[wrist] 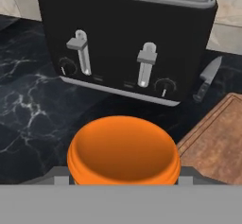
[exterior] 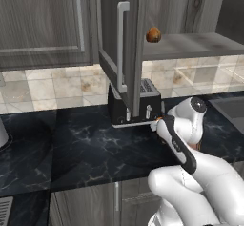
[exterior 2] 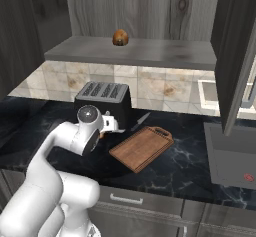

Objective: Pick the bread, place it on the cutting board, pick the jam, place it on the counter, and close the cabinet.

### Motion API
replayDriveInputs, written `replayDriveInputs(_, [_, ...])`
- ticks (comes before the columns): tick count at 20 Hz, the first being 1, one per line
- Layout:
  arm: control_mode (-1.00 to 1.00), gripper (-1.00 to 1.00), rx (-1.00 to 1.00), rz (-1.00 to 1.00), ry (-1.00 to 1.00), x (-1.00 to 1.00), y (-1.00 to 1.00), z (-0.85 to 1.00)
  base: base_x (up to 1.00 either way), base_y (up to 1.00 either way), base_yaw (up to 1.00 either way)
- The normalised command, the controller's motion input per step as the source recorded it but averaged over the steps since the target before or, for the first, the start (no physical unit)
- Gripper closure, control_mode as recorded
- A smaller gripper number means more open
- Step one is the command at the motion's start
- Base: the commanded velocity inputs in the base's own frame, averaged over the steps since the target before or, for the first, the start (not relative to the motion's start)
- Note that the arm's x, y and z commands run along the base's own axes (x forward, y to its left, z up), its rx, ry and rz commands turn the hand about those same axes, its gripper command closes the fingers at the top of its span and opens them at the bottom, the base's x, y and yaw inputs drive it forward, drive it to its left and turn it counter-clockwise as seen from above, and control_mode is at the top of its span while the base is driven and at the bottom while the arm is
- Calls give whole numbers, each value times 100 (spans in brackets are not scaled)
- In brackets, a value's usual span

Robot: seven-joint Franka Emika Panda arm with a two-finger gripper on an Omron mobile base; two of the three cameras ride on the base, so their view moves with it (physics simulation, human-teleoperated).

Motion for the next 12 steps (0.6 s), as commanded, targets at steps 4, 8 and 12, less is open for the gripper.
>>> replayDriveInputs(4, [-100, 100, 0, 0, 0, 1, 7, -41, 0, 0, 0])
replayDriveInputs(8, [-100, 100, 0, 0, 0, 0, 10, -42, 0, 0, 0])
replayDriveInputs(12, [-100, 100, 0, 0, 0, 0, 11, -44, 0, 0, 0])
